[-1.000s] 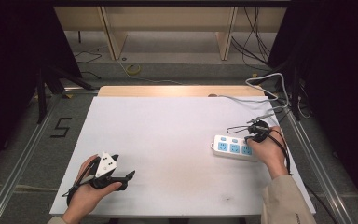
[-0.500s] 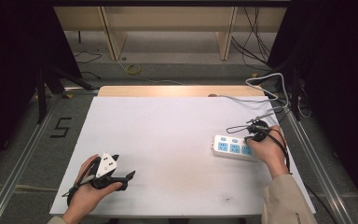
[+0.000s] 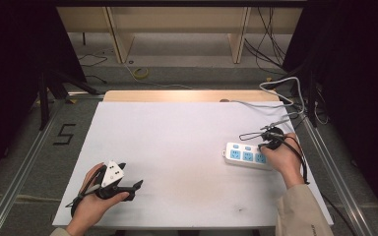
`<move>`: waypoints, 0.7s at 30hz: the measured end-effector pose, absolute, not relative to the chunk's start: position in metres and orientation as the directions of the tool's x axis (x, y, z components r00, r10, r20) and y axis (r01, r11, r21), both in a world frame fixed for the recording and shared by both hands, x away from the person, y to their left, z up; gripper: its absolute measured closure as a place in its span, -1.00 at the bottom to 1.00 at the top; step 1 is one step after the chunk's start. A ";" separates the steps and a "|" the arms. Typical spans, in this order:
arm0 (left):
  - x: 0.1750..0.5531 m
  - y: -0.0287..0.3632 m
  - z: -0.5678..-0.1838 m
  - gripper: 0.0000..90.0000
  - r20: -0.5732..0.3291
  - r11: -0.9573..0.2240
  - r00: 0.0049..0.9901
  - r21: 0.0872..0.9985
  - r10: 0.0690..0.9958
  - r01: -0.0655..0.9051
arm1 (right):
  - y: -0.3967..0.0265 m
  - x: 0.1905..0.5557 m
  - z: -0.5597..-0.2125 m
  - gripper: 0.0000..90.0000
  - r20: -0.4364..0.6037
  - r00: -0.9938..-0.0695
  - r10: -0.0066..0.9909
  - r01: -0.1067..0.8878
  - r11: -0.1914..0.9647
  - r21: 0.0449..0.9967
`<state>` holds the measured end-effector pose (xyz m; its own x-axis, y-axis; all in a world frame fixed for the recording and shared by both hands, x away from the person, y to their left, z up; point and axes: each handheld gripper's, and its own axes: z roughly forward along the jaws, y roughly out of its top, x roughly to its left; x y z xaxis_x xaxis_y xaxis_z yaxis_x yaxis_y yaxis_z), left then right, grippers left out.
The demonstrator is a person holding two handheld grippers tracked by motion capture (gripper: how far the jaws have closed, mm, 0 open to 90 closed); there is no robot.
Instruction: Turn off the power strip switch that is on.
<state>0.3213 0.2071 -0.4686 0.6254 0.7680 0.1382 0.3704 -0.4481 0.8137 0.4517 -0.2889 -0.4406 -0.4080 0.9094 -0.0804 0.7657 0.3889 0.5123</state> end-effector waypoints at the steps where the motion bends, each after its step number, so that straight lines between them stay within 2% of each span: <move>1: 0.321 0.207 -0.469 -0.61 0.138 -0.448 0.625 0.814 0.768 0.370 | -0.289 0.451 -0.441 1.00 -0.081 -0.407 0.910 0.764 0.388 0.516; 21: 0.322 0.207 -0.468 -0.61 0.138 -0.450 0.628 0.812 0.766 0.371 | -0.291 0.450 -0.441 1.00 -0.069 -0.403 0.913 0.760 0.376 0.530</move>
